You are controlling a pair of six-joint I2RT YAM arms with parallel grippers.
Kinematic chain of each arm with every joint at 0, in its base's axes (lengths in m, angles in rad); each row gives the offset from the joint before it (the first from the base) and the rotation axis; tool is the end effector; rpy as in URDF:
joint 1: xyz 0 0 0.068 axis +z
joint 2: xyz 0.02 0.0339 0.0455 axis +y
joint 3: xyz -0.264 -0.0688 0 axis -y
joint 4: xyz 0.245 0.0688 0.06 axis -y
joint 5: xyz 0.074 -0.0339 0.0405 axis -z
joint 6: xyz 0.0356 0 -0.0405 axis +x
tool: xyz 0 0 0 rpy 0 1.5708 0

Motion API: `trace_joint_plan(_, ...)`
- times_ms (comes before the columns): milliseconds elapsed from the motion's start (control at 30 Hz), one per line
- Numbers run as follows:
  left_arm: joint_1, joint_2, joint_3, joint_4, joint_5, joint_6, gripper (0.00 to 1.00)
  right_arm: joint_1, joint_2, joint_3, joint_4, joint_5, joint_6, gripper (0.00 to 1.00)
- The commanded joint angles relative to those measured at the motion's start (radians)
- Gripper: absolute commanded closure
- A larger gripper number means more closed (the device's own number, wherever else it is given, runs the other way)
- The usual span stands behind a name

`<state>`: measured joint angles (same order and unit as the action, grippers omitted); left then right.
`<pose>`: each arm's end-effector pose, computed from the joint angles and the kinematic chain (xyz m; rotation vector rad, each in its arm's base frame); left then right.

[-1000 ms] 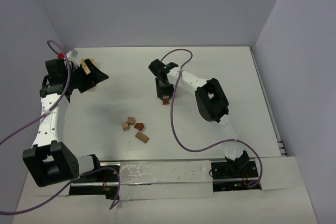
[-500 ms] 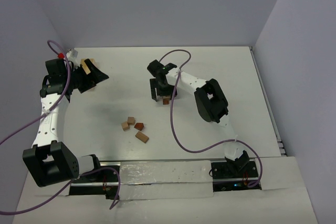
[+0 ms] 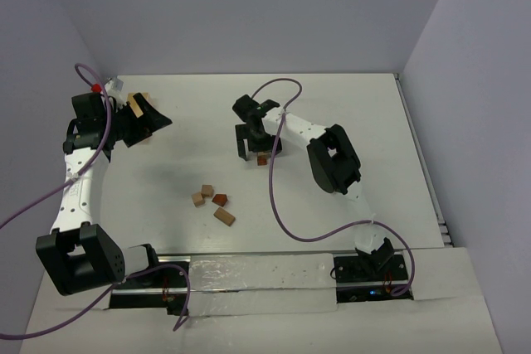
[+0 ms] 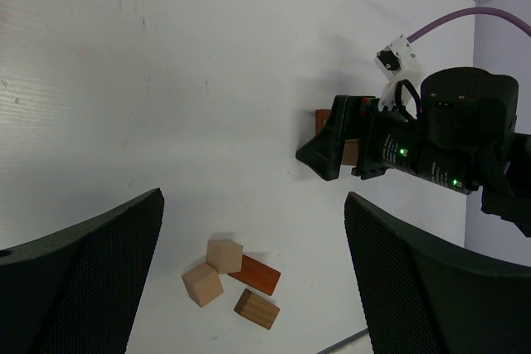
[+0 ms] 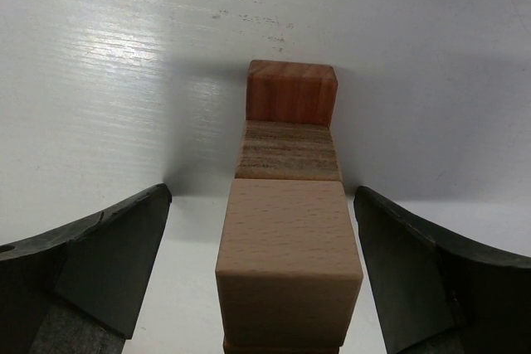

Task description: Build the wood block tower

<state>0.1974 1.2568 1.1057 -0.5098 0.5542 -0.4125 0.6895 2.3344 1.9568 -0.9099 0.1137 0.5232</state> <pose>0.2704 0.0350 0.3230 -0.3672 2.1825 -0.7350 0.3752 0.3041 0.1646 -0.2131 2.8351 0.0981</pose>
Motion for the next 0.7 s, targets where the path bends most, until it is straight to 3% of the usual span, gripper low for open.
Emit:
trace_joint_plan(0,0.006,-0.015,0.010,0.047,0.007,-0.007,0.05,0.007,-0.083,0.005,-0.017,0.046,-0.003,0.00)
trace_joint_plan(667,0.005,-0.023,0.009,0.045,0.005,-0.005,0.04,0.015,-0.153,0.001,-0.017,0.091,-0.014,0.00)
